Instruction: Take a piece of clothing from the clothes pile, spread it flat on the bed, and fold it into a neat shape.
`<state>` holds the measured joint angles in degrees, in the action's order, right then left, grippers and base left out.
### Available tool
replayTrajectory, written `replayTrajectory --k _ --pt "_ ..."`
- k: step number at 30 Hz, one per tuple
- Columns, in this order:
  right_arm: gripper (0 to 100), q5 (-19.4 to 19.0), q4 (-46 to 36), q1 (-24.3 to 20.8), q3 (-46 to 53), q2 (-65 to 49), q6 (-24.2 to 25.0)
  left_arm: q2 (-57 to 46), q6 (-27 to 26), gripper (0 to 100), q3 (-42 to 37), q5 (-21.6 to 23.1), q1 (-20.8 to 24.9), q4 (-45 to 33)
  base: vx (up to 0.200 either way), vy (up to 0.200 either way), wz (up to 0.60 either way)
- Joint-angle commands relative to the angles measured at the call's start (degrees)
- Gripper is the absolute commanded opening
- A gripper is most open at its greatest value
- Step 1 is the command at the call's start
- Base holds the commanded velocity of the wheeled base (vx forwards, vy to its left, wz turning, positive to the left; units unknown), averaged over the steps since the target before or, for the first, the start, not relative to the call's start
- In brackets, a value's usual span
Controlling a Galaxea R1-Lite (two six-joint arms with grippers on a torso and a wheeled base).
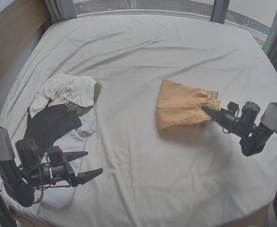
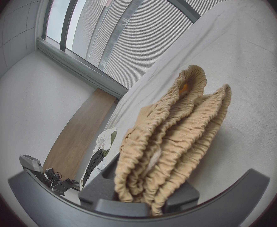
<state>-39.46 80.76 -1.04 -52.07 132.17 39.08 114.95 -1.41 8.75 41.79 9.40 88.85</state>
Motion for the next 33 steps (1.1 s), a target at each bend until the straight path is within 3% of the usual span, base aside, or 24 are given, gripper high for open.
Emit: replayTrajectory --k 1,10,11,18,24,27,33 --pt "0 0.0 0.1 0.8 2.1 0.5 -1.0 0.1 0.2 100 0.0 0.0 0.1 0.0 0.0 0.0 0.0" --pt "0 0.0 1.7 0.9 2.3 3.0 -3.3 -0.1 0.4 100 0.2 0.0 0.1 0.0 0.0 0.0 0.0" --pt "100 0.0 1.7 0.9 2.3 2.9 -3.3 0.0 0.4 100 0.2 0.0 0.1 0.0 0.0 0.0 0.0" --pt "100 0.1 1.8 1.7 3.7 2.1 -3.6 -0.1 0.4 100 0.2 0.0 0.1 0.0 0.0 0.0 0.0" --pt "100 0.3 3.0 7.1 13.0 -2.6 -11.5 -0.4 0.4 100 0.0 0.0 0.1 0.0 0.0 0.0 0.0" --pt "100 0.2 7.4 9.5 18.1 -4.8 -12.3 -0.7 0.5 100 -0.2 0.6 -0.1 0.0 0.0 0.0 0.0" --pt "100 -0.4 7.5 11.5 24.9 -12.4 -13.9 -3.9 1.8 100 -2.2 1.5 -0.1 0.0 0.0 0.0 0.0"
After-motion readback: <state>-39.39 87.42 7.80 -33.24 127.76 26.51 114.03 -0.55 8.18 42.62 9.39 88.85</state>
